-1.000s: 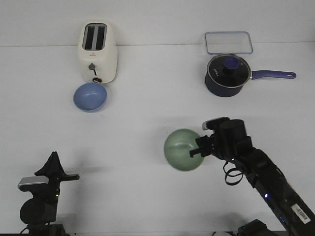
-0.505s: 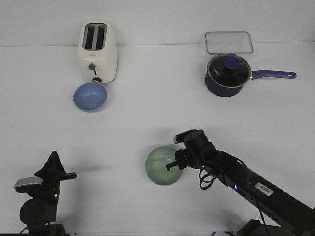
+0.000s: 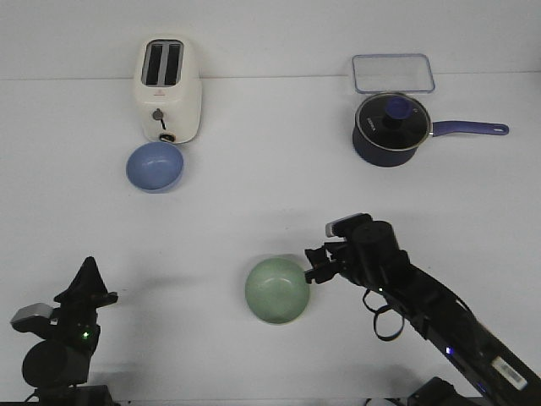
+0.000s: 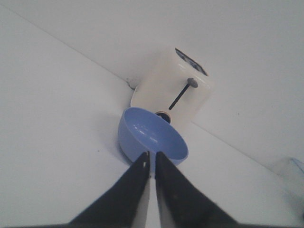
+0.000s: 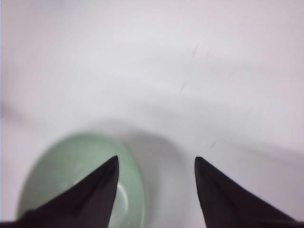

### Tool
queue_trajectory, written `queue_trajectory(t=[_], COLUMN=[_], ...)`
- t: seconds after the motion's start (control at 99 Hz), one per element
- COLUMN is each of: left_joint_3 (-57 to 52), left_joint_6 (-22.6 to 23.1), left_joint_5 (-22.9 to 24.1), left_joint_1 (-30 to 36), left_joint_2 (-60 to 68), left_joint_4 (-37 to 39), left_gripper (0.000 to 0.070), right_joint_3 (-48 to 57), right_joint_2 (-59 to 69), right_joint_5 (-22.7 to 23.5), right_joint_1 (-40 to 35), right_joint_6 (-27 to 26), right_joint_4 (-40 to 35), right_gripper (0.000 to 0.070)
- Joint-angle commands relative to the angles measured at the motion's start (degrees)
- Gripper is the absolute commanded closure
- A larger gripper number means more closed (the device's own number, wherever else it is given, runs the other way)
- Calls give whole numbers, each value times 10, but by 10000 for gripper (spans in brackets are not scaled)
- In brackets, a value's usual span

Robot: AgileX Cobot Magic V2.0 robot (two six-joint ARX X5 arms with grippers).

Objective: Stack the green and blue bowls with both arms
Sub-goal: 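Grasp the green bowl rim and carry it toward the table center, then reach the left gripper forward and grasp the blue bowl rim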

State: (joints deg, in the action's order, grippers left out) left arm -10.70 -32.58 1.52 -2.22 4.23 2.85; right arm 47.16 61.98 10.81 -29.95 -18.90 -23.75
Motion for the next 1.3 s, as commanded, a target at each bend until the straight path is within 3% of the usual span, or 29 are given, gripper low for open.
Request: queue_trajectory(t=[0.0,0.364,0.374,0.455,0.515,1.03,1.131,1.232,1.293], left_joint_3=[-37,-305,-390,-434,-467,-661,-666,-666,-667], left_joint_6=[-9,122,144,146,149,154,154,154,149], left_joint_5=[-1,-20,-27,-29,-29,-33,-42,-61,-62], left_joint_1=[0,0,0,0,0,-12,-12,-12,-11], left_joint_2=[31,458,600,672,723,1013,1033,1039,1038], left_joint_4=[-12,-103,-103,-103,-104,-132,-133,-133,-131], left_gripper=[687,684,475,231,153,178,390,688,688], right_joint_3=[6,6,6,6,6,6,6,6,6], right_joint_2=[-30,-128,-128,-128,-128,-128,-128,-128,-128], right_joint_5=[1,-3,-3,-3,-3,-3,-3,-9,-20], right_joint_1=[12,66,66,66,66,66,66,66,66], right_joint_6=[10,34,44,49,53,55,55,55,56], right_joint_4=[-3,-49,-64,-65,-65,-64,-64,-64,-64], right_gripper=[369,369,369,369,369,369,369,369,369])
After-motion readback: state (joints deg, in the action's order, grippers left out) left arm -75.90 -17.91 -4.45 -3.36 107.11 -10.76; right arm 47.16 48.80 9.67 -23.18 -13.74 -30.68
